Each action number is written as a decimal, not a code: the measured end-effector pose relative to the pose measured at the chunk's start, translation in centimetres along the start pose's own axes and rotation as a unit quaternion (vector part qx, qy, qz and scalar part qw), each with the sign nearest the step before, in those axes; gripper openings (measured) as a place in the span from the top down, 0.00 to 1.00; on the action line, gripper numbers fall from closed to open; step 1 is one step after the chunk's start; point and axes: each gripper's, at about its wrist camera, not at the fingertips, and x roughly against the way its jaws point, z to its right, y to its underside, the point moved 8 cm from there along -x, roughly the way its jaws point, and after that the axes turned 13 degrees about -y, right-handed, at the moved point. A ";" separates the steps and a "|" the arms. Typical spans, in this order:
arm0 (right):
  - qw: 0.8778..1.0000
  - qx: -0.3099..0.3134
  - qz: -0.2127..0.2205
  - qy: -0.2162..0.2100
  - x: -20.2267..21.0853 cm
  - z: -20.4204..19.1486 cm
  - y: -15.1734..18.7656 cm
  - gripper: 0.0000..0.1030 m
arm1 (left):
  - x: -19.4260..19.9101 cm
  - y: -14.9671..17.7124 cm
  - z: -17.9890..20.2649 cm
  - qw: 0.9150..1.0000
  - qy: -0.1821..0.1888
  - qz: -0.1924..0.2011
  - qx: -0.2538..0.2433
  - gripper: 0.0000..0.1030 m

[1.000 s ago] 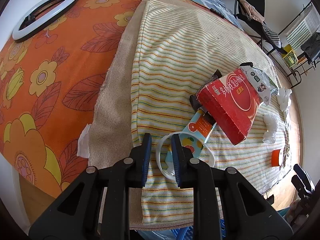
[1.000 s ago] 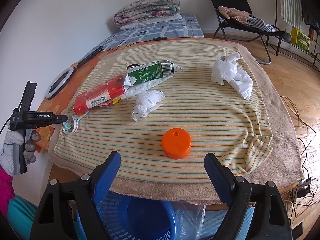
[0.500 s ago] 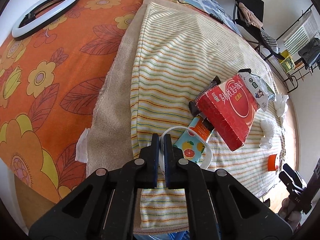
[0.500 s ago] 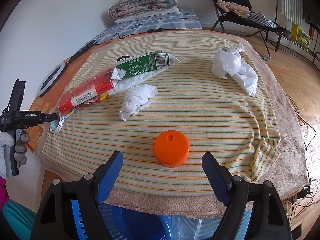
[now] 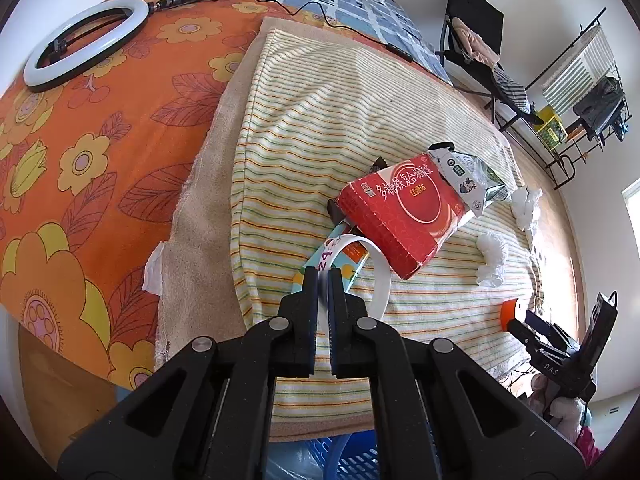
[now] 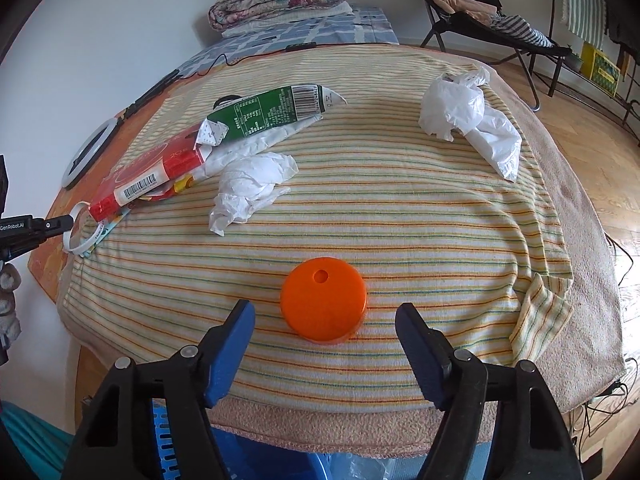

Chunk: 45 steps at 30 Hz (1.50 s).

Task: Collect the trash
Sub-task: 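Grasp the orange lid with the right tool while the left tool grasps the white cord loop, then carry both items over the blue basket and open both tools to drop them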

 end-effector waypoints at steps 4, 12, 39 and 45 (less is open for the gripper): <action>1.000 0.008 -0.009 0.006 -1.1 0.0 -0.3 0.34 | 0.7 0.2 0.4 1.000 0.008 0.005 0.004 0.98; 1.000 0.017 -0.009 0.011 -1.6 0.2 -0.4 0.53 | 1.9 0.9 1.3 1.000 0.009 0.013 -0.008 0.98; 0.996 0.077 0.007 -0.044 7.0 -6.2 6.2 0.53 | 6.2 15.9 9.4 0.995 0.013 0.013 -0.101 0.98; 0.995 0.079 -0.013 -0.057 7.2 -7.2 9.6 0.53 | 4.9 19.7 10.0 0.994 0.005 -0.008 -0.108 0.98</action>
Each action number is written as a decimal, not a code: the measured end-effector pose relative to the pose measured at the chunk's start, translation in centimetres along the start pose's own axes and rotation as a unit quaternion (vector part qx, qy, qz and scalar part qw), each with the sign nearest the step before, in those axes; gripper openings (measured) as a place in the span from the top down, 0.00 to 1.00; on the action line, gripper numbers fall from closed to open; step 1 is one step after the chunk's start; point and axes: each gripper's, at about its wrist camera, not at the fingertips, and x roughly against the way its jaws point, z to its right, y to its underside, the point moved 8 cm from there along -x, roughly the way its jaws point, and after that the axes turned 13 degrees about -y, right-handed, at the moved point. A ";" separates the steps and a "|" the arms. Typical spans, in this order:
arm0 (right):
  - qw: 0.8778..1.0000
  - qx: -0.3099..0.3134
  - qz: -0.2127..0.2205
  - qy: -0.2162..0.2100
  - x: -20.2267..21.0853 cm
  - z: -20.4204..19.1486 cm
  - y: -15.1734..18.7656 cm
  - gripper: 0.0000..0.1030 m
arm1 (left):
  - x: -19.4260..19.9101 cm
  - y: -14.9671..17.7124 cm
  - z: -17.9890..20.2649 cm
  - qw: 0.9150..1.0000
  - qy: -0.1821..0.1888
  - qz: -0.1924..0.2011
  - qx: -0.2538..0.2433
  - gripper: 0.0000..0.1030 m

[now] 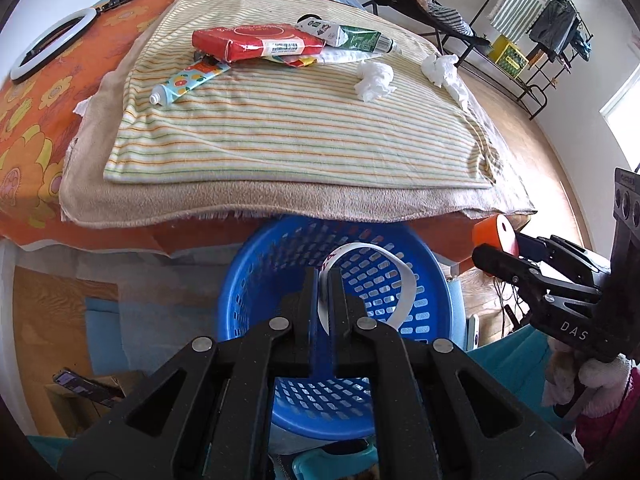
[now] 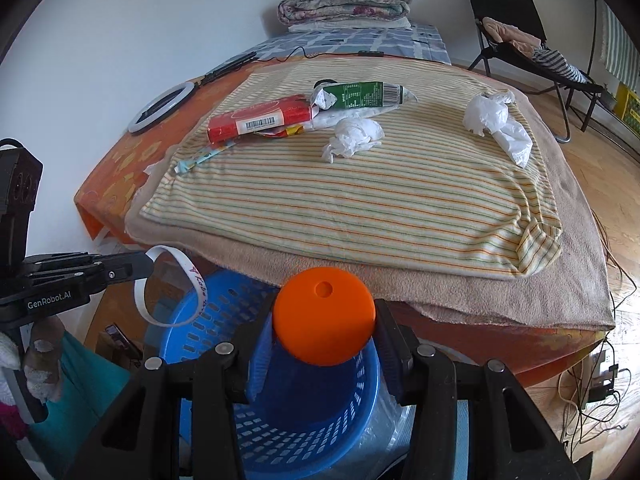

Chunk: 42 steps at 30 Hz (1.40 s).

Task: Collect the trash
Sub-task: 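Carry both items over the blue basket and open both tools to drop them, then lift both open tools out of the basket back toward the bed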

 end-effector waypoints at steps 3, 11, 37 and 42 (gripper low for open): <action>1.000 0.000 -0.012 -0.005 -0.5 -0.7 1.5 0.53 | -0.5 1.3 0.5 1.000 -0.007 -0.006 -0.007 0.98; 0.998 -0.027 -0.044 -0.029 -1.9 -1.2 4.8 0.53 | -1.7 3.3 0.8 1.000 -0.018 -0.019 -0.016 0.98; 0.995 -0.060 -0.065 -0.042 -3.5 -0.7 5.9 0.32 | -3.3 4.0 0.2 0.998 -0.043 -0.034 -0.020 0.67; 0.995 -0.061 -0.063 -0.036 -3.4 -0.5 5.8 0.25 | -3.4 4.0 0.2 0.998 -0.042 -0.037 -0.018 0.61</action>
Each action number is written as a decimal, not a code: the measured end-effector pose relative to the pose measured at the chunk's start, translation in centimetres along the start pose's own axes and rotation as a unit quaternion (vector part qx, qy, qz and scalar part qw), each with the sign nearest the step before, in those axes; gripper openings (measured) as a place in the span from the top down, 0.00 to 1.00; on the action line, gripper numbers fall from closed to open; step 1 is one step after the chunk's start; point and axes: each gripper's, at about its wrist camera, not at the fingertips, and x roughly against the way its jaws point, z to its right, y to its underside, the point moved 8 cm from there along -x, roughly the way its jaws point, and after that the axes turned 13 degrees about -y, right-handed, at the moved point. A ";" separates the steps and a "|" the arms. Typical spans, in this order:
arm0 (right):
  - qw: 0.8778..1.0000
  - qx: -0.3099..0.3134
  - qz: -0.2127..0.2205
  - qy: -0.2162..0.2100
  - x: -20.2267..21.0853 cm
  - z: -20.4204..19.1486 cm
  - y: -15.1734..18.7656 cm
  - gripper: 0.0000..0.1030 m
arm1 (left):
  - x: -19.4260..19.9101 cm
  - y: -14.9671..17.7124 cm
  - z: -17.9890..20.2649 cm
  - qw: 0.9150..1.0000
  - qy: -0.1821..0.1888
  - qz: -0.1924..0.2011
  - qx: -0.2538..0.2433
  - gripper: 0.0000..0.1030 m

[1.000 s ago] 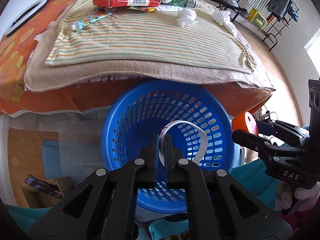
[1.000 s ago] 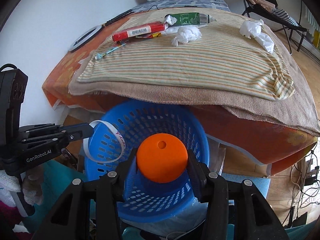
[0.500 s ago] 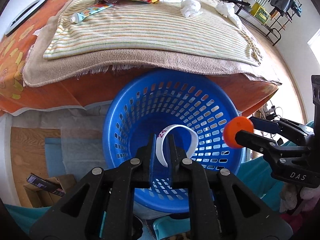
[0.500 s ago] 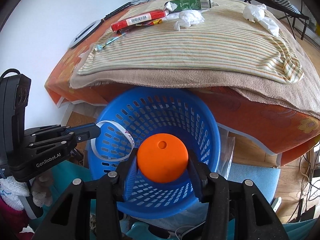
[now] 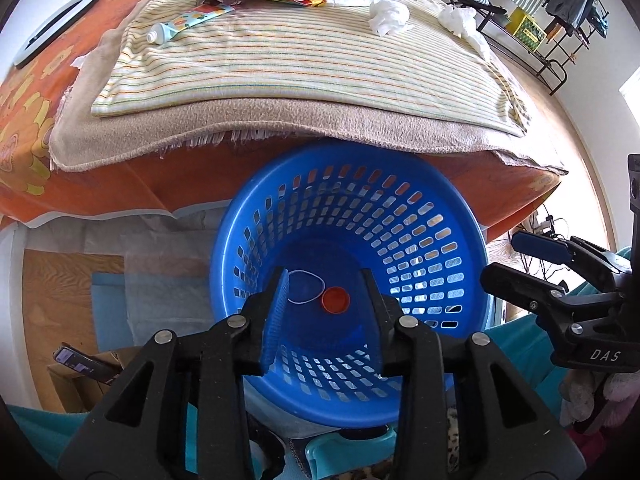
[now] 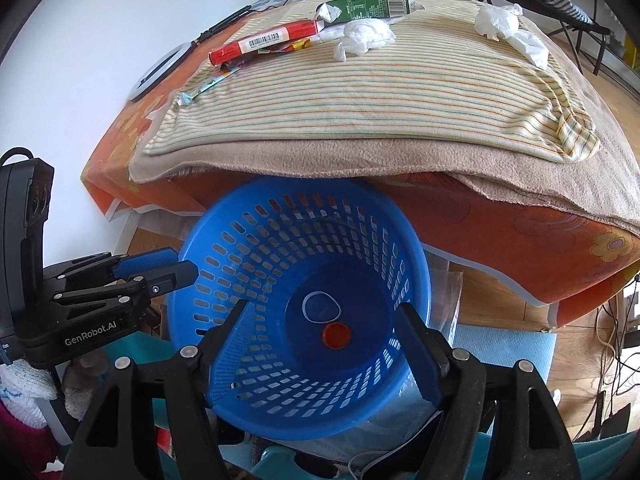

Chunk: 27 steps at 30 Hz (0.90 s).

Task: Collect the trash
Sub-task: 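Lift both open tools out of the basket back toward the bed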

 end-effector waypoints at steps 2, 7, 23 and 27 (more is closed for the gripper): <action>1.000 -0.002 0.002 0.002 0.1 0.1 0.0 0.23 | 0.1 0.0 0.1 1.000 -0.001 0.003 0.000 0.51; 1.000 -0.008 0.006 0.006 0.3 0.4 -0.3 0.18 | 0.3 -0.4 0.0 1.000 0.001 0.004 0.006 0.49; 0.999 -0.023 0.031 0.018 1.6 1.5 -2.3 0.12 | 2.2 -3.6 -1.7 0.999 0.009 0.021 0.038 0.37; 0.999 -0.020 0.041 0.023 2.2 1.7 -3.4 0.12 | 2.8 -5.5 -2.6 0.998 0.008 0.032 0.045 0.37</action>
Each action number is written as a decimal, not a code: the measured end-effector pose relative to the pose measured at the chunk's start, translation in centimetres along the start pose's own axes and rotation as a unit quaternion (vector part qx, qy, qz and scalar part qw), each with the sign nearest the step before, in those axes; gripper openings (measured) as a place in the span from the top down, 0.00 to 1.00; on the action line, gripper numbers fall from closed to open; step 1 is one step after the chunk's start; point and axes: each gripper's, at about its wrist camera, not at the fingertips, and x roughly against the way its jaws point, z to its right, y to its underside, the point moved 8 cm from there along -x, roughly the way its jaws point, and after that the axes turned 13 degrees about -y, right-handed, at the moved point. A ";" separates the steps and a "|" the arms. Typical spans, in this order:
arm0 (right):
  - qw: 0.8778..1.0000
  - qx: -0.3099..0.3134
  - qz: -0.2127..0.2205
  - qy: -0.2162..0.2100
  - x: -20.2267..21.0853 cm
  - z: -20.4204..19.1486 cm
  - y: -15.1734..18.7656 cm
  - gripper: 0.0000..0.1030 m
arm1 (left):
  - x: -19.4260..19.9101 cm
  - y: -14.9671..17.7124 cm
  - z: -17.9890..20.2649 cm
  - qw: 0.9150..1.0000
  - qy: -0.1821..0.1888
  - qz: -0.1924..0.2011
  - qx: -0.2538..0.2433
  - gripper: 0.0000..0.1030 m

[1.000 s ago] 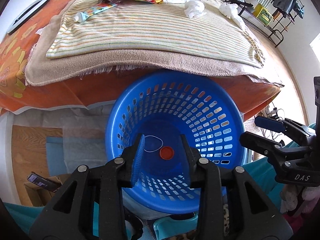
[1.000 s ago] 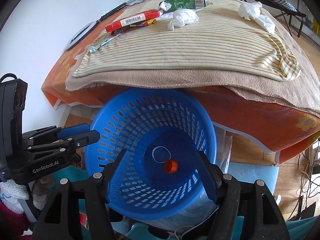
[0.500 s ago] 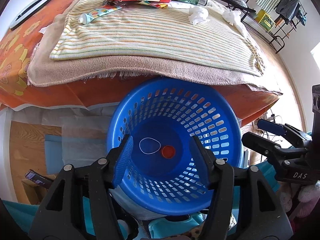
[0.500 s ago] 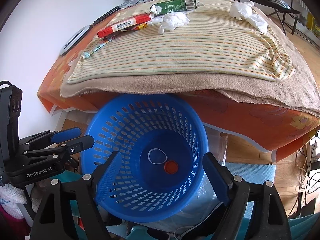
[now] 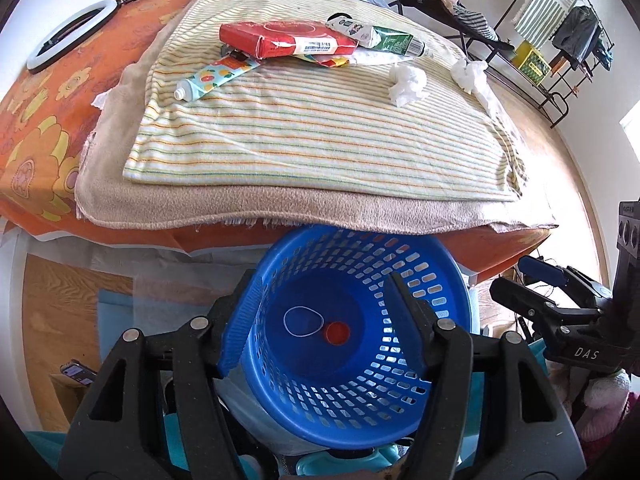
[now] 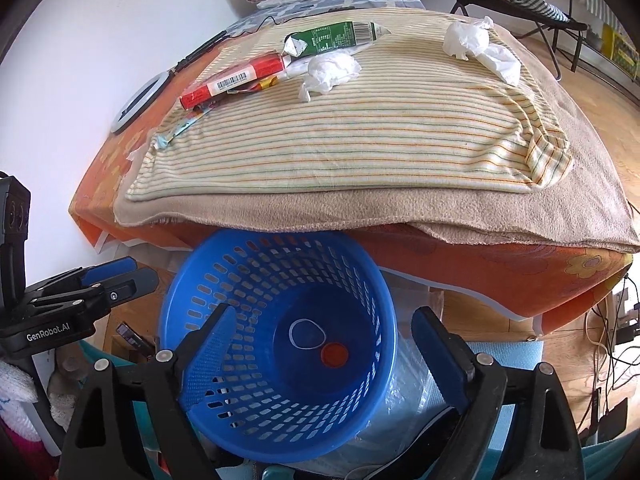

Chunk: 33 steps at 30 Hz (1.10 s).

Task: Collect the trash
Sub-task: 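Lift both open tools out of the basket back toward the bed, then grasp the red box with the left tool while the right tool grasps a crumpled tissue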

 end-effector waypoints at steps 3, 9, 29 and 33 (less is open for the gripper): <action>1.000 0.007 0.007 0.005 0.3 0.0 -1.0 0.12 | 0.4 -1.6 -0.5 1.000 -0.002 0.010 0.003 0.37; 0.999 0.016 0.022 0.017 0.9 0.2 -3.0 0.12 | 0.9 -4.6 -1.3 1.000 0.003 0.022 0.016 0.37; 0.997 0.045 0.057 0.019 0.4 0.5 -10.9 0.09 | -3.4 -15.6 -5.3 0.990 0.058 -0.004 0.128 0.37; 0.997 0.050 0.053 0.017 -0.6 0.4 -12.4 0.09 | -4.9 -17.1 -6.0 0.986 0.070 -0.014 0.152 0.37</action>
